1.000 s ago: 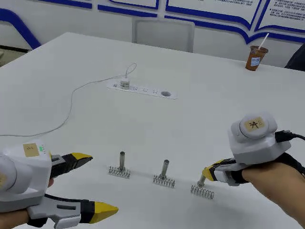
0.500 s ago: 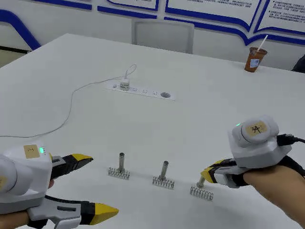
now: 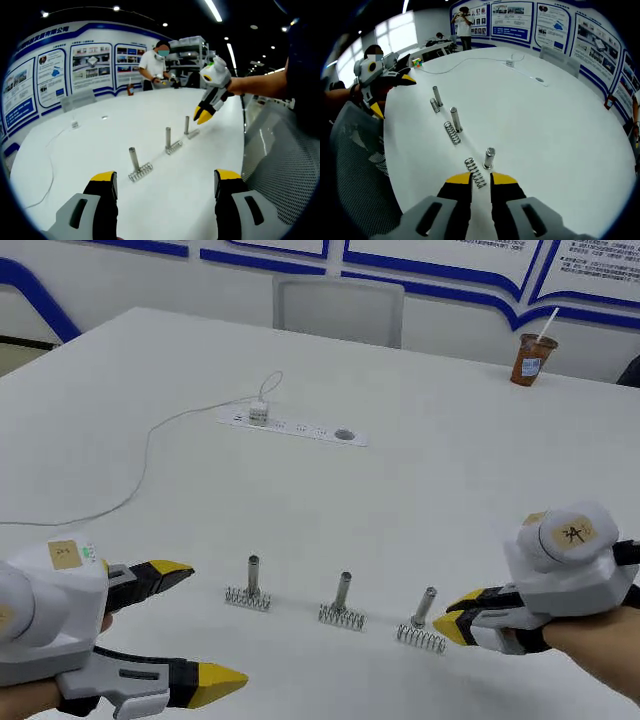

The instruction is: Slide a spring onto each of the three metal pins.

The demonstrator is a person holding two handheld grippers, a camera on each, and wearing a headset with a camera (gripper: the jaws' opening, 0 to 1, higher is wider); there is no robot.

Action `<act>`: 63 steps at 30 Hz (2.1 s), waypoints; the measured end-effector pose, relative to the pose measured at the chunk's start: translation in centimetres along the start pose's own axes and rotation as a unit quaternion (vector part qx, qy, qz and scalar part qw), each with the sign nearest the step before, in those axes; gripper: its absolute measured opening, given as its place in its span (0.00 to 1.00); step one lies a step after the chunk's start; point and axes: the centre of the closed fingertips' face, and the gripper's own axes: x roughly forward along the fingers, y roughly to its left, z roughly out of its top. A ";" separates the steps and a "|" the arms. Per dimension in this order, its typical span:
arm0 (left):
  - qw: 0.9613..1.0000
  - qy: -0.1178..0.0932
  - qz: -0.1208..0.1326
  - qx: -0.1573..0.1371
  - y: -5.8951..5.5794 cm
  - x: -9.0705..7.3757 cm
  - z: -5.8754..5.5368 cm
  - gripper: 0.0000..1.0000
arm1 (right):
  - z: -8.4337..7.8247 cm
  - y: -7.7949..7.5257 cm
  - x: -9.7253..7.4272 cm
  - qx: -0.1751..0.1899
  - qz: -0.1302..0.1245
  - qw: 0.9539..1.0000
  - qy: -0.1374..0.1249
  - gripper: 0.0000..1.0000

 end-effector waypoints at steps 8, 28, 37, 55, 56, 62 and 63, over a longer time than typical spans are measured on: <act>1.000 0.002 0.000 -0.001 0.1 0.1 -0.1 0.81 | -0.9 0.3 1.0 -0.062 0.034 0.997 0.023 0.15; 1.000 0.005 -0.002 -0.003 -0.1 0.0 -0.2 0.81 | -2.4 0.5 2.8 -0.135 0.078 0.985 0.072 0.15; 1.000 0.004 -0.005 -0.001 -0.3 0.0 -0.1 0.80 | -2.5 0.6 2.9 -0.142 0.086 0.983 0.082 0.12; 0.998 0.003 -0.056 0.019 -2.8 1.0 0.5 0.66 | -1.8 4.0 1.0 -0.151 0.107 0.980 0.077 0.11; 0.998 0.004 -0.062 0.022 -3.0 1.1 0.6 0.65 | -1.5 4.3 0.9 -0.153 0.109 0.979 0.076 0.11; 0.996 0.003 -0.087 0.033 -3.9 1.9 1.1 0.59 | 0.0 6.0 0.5 -0.167 0.124 0.976 0.066 0.11; 0.995 0.003 -0.091 0.034 -4.1 2.0 1.2 0.58 | 0.3 6.1 0.4 -0.168 0.127 0.976 0.064 0.11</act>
